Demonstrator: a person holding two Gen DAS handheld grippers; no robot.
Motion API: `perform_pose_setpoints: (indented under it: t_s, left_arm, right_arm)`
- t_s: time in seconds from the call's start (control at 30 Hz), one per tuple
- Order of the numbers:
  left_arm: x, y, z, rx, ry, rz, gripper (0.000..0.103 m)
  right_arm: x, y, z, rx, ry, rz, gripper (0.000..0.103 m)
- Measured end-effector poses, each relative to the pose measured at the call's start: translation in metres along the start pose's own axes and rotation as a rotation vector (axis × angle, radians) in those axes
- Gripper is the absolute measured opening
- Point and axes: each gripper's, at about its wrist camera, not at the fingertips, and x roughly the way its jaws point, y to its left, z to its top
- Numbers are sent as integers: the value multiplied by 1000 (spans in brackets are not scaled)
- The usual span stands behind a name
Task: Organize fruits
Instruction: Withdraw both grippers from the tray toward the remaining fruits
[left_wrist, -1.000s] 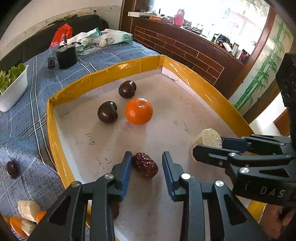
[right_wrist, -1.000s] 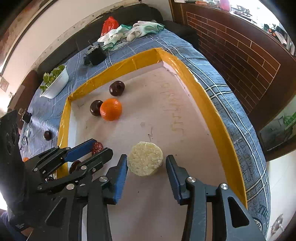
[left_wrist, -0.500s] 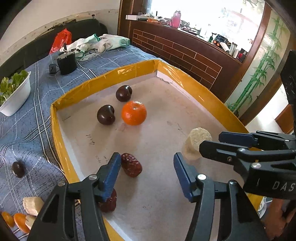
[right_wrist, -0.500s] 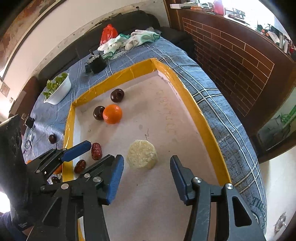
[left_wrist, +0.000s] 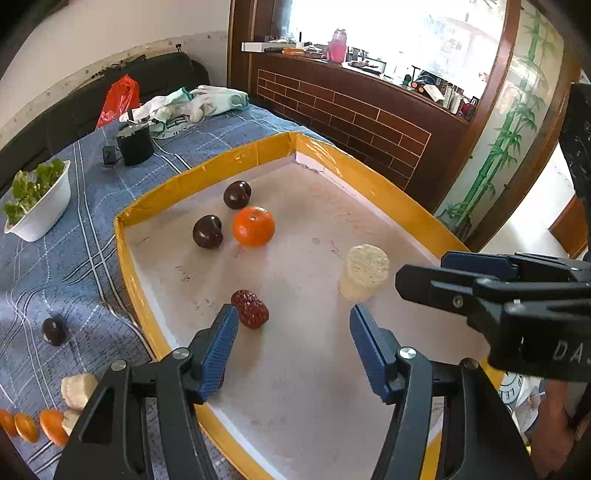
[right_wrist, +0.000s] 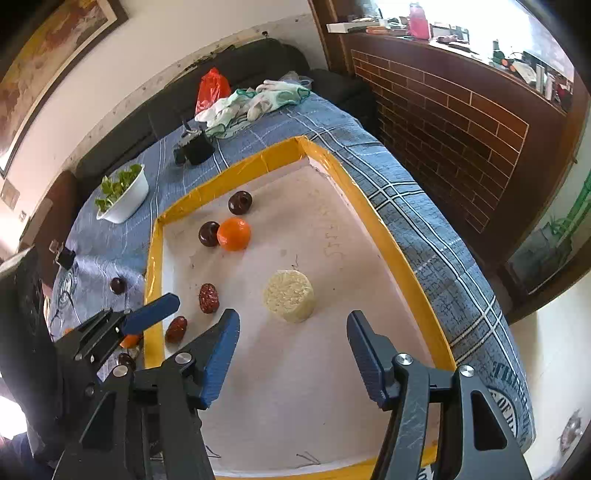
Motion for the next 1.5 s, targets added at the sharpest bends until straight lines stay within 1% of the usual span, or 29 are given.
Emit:
perform_pose_setpoints:
  t_s: [0.07, 0.17, 0.33, 0.53, 0.63, 0.73, 0.8, 0.97, 1.03, 1.13, 1.2, 1.3, 1.37, 1.43, 1.5]
  left_arm:
    - [-6, -1, -2, 5, -7, -1, 62]
    - [-15, -2, -4, 9, -22, -3, 62]
    - [-33, 5, -10, -5, -51, 4, 62]
    - [-67, 26, -20, -40, -124, 36, 62]
    - [-88, 40, -29, -69, -163, 47, 62]
    - [-105, 53, -39, -98, -197, 71, 63]
    - [-115, 64, -46, -125, -209, 87, 63]
    - [-135, 94, -72, -211, -235, 129, 63]
    - [-137, 107, -85, -249, -230, 148, 63]
    - [-134, 128, -109, -305, -197, 191, 63]
    - [-131, 138, -123, -341, -173, 207, 63]
    - [-126, 155, -144, -395, -143, 230, 63]
    - [-124, 163, -156, -412, -128, 258, 63]
    - [-121, 172, -166, -426, -110, 276, 63]
    - [-120, 178, -177, -441, -96, 307, 63]
  right_arm:
    - [-3, 3, -1, 0, -7, -2, 66]
    - [-8, 9, -2, 0, -21, -2, 70]
    - [-15, 19, -3, -2, -47, 8, 70]
    - [-35, 48, -3, -74, -119, 32, 71]
    - [-45, 70, -3, -125, -130, 95, 71]
    - [-49, 94, -6, -198, -130, 119, 71]
    - [-50, 110, -11, -236, -121, 156, 71]
    - [-44, 136, -27, -296, -95, 209, 71]
    - [-39, 146, -34, -321, -72, 228, 71]
    - [-35, 158, -41, -355, -54, 247, 71]
    - [-30, 167, -47, -376, -27, 267, 71]
    - [-23, 180, -54, -414, 6, 230, 71]
    - [-18, 185, -57, -423, 19, 216, 71]
    - [-14, 187, -58, -426, 32, 205, 71]
    - [-9, 186, -57, -404, 46, 214, 71]
